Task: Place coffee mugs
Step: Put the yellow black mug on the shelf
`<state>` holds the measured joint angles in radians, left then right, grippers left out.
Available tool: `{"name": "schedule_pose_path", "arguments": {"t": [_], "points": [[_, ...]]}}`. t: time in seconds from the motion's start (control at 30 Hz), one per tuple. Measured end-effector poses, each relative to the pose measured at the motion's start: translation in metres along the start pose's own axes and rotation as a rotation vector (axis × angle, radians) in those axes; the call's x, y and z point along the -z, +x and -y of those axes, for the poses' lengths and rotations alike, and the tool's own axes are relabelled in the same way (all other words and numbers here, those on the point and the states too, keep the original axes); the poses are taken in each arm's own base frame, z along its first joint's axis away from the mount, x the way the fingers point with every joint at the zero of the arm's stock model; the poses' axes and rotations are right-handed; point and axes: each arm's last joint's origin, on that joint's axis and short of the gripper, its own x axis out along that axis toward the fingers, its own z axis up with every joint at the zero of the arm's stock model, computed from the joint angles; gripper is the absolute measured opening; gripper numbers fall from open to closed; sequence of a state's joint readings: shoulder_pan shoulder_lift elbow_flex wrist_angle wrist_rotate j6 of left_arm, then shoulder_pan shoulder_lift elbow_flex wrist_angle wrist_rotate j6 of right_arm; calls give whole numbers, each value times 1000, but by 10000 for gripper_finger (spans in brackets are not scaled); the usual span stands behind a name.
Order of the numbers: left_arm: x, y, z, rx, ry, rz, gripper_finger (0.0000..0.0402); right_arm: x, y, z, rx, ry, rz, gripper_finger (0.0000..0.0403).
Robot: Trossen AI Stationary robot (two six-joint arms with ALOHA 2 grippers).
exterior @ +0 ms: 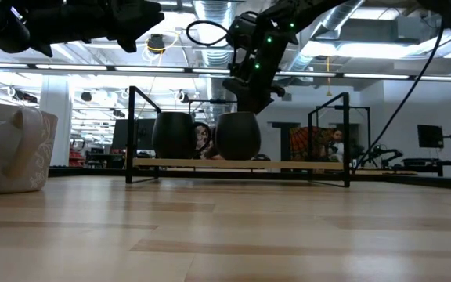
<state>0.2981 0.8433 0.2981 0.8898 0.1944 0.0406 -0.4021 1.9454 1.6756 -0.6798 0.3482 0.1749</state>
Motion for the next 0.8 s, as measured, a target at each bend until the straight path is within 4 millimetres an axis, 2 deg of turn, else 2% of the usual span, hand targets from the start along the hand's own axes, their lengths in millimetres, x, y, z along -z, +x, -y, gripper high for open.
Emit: {"name": "schedule_pose_path", "arguments": {"t": [0.5,0.67,0.8], "points": [[0,0,0,0,0,-2,128,-4,-12,6,0,-19,25,192],[0,0,0,0,0,-2,128,-8,-32,12,-7,-56,62,192],[1,0,0,-11,14,-9,128,-12,-61,22,-13,-62,108,192]]}}
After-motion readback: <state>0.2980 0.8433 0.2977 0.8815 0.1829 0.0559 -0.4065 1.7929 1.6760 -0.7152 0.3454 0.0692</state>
